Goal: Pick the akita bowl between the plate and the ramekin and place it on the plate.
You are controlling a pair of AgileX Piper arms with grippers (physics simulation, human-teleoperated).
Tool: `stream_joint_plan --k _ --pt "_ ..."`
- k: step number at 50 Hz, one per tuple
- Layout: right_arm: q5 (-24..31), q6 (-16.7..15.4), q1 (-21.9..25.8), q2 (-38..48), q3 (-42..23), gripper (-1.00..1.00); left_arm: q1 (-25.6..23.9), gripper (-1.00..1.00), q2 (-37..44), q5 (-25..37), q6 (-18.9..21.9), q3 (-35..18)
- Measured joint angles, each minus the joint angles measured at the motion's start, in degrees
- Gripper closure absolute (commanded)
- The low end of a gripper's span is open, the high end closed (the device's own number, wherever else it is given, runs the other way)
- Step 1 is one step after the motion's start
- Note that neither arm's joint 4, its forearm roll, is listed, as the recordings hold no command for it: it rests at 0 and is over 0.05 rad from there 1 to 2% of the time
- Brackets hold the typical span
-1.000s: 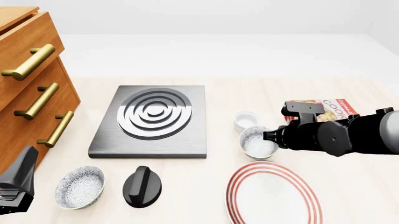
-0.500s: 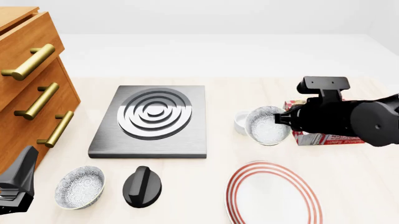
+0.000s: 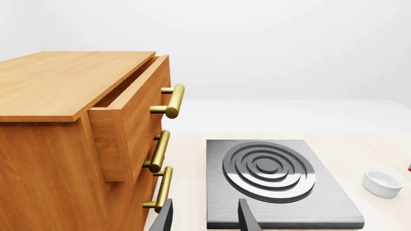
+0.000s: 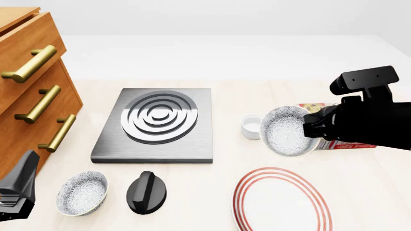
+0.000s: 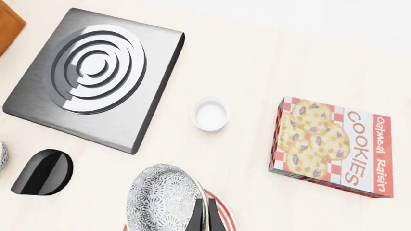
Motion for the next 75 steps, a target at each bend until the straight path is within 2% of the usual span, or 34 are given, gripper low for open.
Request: stream_joint_plan --k 20,35,60,75 --pt "5.5 -6.8 1.8 -8.2 5.8 1.00 0.0 -1.00 0.0 0.0 0.0 0.0" --pt "5.0 -9.5 3.5 -10.2 11.3 1.00 0.0 -1.00 0.0 0.0 0.0 0.0" --pt "-2.1 -9.3 7.1 -4.5 16.3 1.00 0.0 -1.00 0.0 0.0 0.0 0.0" --pt "-10.3 -6.6 9.7 4.1 18.6 1.00 0.0 -1.00 0.0 0.0 0.0 0.0"
